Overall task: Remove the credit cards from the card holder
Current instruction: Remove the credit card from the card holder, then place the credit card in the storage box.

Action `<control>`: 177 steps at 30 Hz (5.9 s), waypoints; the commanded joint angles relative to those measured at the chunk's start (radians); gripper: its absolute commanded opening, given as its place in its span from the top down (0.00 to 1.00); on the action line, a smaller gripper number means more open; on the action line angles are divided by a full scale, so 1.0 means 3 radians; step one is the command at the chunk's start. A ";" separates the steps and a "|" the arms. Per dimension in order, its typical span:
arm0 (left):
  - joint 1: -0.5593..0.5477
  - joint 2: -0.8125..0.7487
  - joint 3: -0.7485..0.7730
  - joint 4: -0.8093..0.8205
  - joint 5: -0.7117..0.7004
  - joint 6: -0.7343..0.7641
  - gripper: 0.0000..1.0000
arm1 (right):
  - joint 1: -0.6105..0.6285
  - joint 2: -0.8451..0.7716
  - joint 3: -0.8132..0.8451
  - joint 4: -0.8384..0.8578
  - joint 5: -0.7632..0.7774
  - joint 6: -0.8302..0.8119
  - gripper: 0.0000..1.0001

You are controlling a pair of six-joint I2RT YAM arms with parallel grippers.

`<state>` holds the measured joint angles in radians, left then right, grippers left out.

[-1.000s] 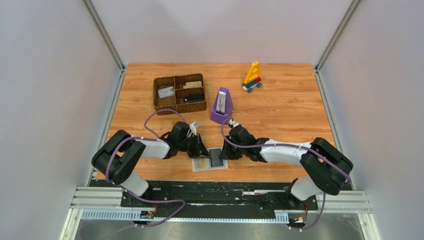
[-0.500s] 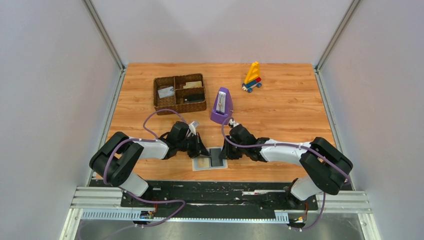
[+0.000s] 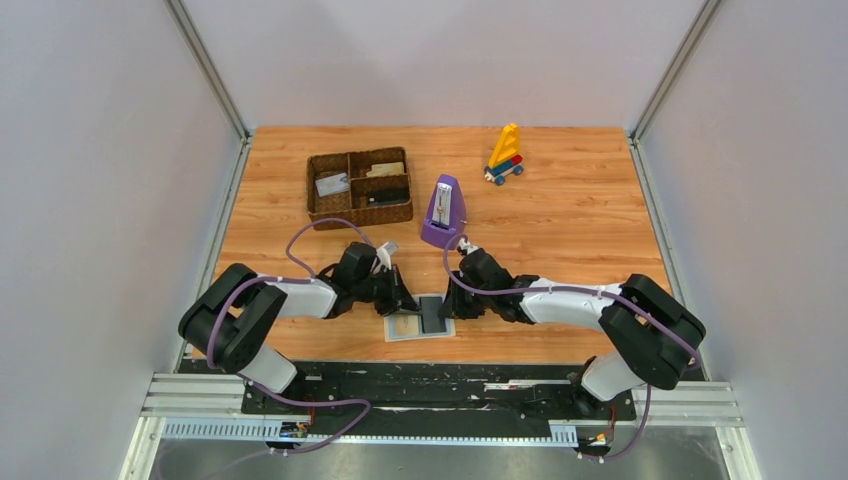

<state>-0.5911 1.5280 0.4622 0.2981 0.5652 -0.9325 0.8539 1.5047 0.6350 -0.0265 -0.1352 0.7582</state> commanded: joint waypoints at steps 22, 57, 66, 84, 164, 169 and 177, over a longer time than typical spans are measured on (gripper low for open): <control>0.0194 -0.0350 0.0055 -0.0405 0.0133 0.0398 1.00 | -0.0026 0.0085 -0.0051 -0.0052 0.0070 -0.0067 0.84; 0.0286 -0.1743 0.0347 -0.1698 -0.0402 0.0068 1.00 | 0.0839 -0.1032 -0.0758 0.1980 0.0382 -0.3496 0.52; 0.0283 -0.1830 0.0407 -0.1712 -0.0367 -0.0182 1.00 | 0.1225 -0.0792 -0.0880 0.2585 0.0941 -0.4277 0.33; 0.0283 -0.2002 0.0362 -0.1656 -0.0338 -0.0416 1.00 | 0.1546 -0.0170 -0.0745 0.3242 0.1717 -0.4771 0.56; 0.0313 -0.2026 0.0146 0.0469 0.0625 -0.0565 1.00 | -0.1015 -0.1661 -0.0229 0.1181 -0.2174 0.0283 0.73; 0.0455 -0.2043 0.0405 -0.0031 0.0642 -0.0234 1.00 | -0.1016 -0.1935 -0.0159 0.0621 -0.1628 0.0026 0.11; 0.1053 -0.1793 0.1082 -0.1220 0.0572 0.0444 1.00 | -0.1016 -0.2298 -0.0161 0.0243 -0.1299 -0.0240 0.00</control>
<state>-0.3496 0.9485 0.6613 0.1360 0.7547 -0.9516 0.5529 0.8486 0.5610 0.1219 -0.6044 0.7498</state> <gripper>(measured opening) 0.007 0.998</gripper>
